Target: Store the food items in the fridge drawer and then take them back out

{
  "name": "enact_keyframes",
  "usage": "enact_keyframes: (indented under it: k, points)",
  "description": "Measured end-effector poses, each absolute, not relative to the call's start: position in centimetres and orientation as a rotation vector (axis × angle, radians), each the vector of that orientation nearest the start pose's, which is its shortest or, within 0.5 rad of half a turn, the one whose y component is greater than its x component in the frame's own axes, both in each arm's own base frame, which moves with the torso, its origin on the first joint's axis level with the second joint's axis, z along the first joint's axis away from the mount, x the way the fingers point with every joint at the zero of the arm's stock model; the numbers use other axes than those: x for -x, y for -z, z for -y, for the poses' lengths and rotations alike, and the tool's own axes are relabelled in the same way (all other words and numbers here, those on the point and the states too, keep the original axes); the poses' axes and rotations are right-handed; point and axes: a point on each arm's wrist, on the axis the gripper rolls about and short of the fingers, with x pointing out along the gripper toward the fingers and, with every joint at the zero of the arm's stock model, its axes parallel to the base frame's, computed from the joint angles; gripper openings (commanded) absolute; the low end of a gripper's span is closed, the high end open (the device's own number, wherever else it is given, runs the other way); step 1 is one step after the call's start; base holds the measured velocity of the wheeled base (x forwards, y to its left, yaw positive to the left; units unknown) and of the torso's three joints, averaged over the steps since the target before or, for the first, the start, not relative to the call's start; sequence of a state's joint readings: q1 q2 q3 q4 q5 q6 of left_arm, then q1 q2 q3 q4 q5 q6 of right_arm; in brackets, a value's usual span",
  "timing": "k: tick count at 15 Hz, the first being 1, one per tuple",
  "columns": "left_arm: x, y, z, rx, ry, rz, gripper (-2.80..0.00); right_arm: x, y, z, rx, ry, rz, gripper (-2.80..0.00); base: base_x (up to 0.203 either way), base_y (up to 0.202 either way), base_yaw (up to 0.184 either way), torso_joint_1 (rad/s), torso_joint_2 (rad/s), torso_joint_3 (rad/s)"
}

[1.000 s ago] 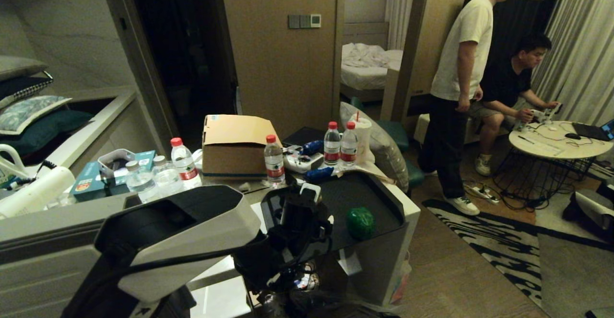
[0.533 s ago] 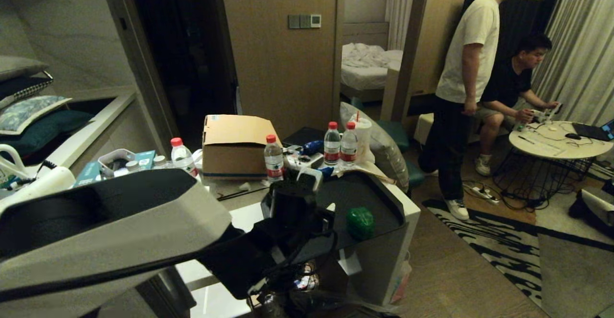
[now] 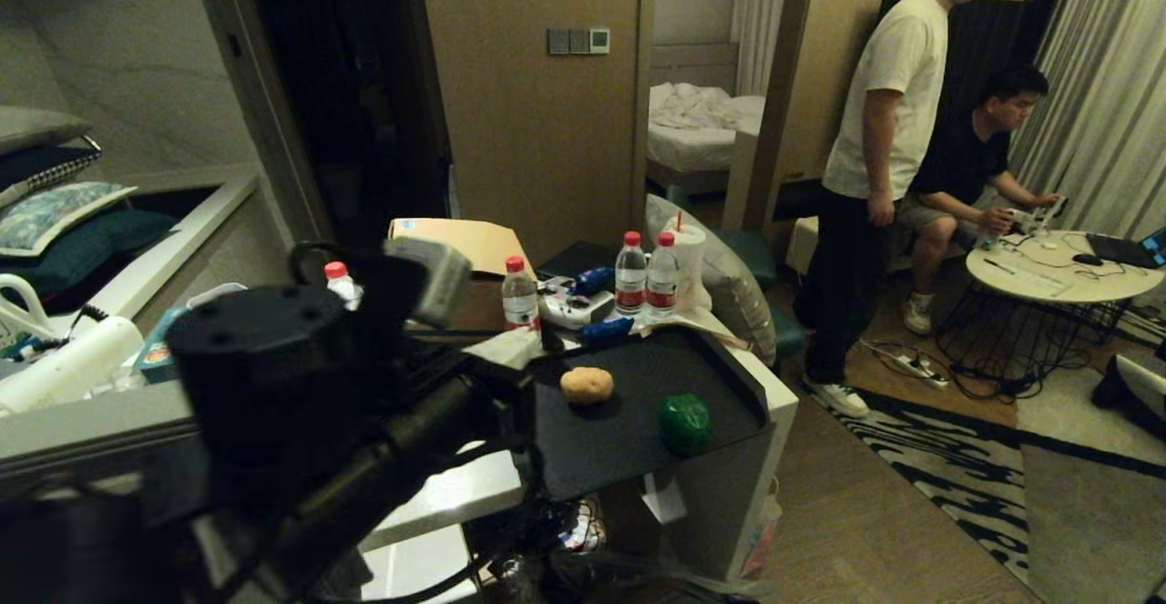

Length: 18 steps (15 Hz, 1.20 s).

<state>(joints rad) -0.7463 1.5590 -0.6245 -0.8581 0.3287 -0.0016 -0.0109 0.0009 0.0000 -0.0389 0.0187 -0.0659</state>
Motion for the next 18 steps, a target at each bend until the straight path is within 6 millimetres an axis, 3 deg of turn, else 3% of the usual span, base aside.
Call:
enact_keyframes:
  k: [4,7,10,13,16,18]
  points:
    - [-17.4,-20.5,6.9,-0.035,0.077,-0.046,-2.8,2.3,-8.0,-0.1,0.063,-0.009,0.039,-2.8,0.0,0.0,0.0,0.0,0.0,0.0]
    - [-11.6,-19.6,1.4,-0.026,-0.16,-0.02,-2.8,2.3,-8.0,-0.1,0.061,-0.01,0.039,-2.8,0.0,0.0,0.0,0.0,0.0,0.0]
    - [-5.1,-17.1,-0.3,-0.033,-0.221,-0.022,-2.8,2.3,-7.9,-0.1,0.061,-0.011,0.039,-2.8,0.0,0.0,0.0,0.0,0.0,0.0]
    - [0.0,-12.8,-0.4,-0.056,-0.123,-0.099,-2.8,2.3,-8.0,-0.1,0.052,-0.008,0.041,-2.8,0.0,0.0,0.0,0.0,0.0,0.0]
    - [2.4,-8.4,0.0,-0.085,0.011,-0.201,-2.8,2.3,-8.1,-0.1,0.041,-0.003,0.052,-2.8,0.0,0.0,0.0,0.0,0.0,0.0]
    - [2.5,-7.9,0.0,-0.05,0.008,-0.117,-2.8,2.3,-8.2,0.0,0.01,0.003,0.064,-2.8,0.0,0.0,0.0,0.0,0.0,0.0]
